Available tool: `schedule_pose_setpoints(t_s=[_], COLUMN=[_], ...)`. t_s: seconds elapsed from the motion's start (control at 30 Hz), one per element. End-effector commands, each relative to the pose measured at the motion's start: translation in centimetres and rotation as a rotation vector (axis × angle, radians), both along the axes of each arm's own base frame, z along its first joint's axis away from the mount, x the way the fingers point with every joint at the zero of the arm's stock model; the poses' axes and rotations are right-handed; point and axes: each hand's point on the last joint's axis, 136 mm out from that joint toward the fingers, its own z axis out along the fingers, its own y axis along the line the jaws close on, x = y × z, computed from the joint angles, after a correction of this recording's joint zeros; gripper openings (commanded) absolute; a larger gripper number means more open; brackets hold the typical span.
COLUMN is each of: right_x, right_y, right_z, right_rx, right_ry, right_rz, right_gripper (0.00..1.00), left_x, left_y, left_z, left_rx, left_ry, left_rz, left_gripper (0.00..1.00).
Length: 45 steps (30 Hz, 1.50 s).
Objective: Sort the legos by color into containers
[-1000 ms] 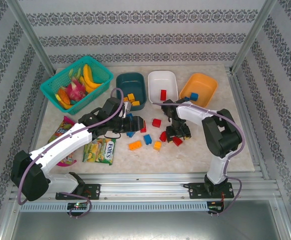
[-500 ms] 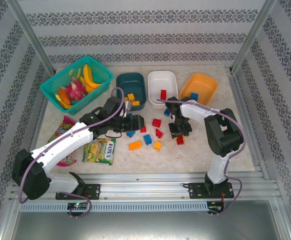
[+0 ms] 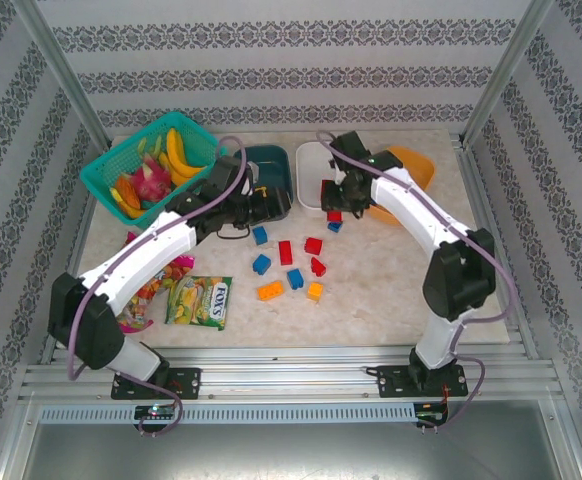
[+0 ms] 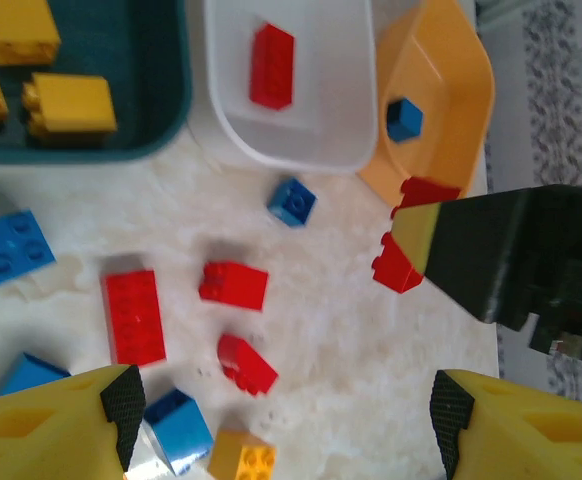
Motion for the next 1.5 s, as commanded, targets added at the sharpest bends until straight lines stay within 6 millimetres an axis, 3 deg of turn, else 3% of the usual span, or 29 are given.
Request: schedule_pose_setpoints(t_s=[0.0, 0.1, 0.27, 0.5, 0.63, 0.83, 1.07, 1.27, 1.47], right_x=[4.0, 7.2, 10.1, 11.0, 11.1, 11.6, 10.3, 5.9, -1.0], right_y=[1.7, 2.7, 3.4, 3.1, 2.7, 2.6, 1.9, 1.9, 1.7], right_z=[-1.7, -2.8, -6.0, -9.9, -10.4, -5.7, 3.6, 8.6, 9.5], right_rx=[0.074, 0.113, 0.127, 0.135, 0.140, 0.165, 0.203, 0.287, 0.383], right_ry=[0.017, 0.022, 0.053, 0.152, 0.170, 0.082, -0.099, -0.236, -0.302], right_rz=[-0.010, -0.025, -0.042, -0.081, -0.097, -0.089, -0.074, -0.046, -0.013], right_gripper=[0.25, 0.25, 0.25, 0.30, 0.40, 0.50, 0.51, 0.51, 0.56], left_x=[2.7, 4.9, 7.1, 7.8, 7.4, 6.0, 3.3, 0.8, -1.7], left_y=[1.6, 2.5, 2.3, 1.7, 2.0, 2.7, 4.1, 4.8, 4.8], left_z=[0.1, 0.3, 0.9, 0.7, 0.0, -0.7, -1.7, -2.3, -2.9], left_rx=[-0.018, -0.027, -0.039, -0.055, -0.041, -0.019, 0.022, 0.051, 0.082], left_ry=[0.020, 0.016, -0.002, 0.018, 0.044, 0.074, 0.112, 0.137, 0.158], left_rz=[0.081, 0.109, 0.103, 0.097, 0.105, 0.109, 0.116, 0.091, 0.059], left_gripper=[0.78, 0.78, 0.77, 0.77, 0.77, 0.76, 0.76, 0.75, 0.74])
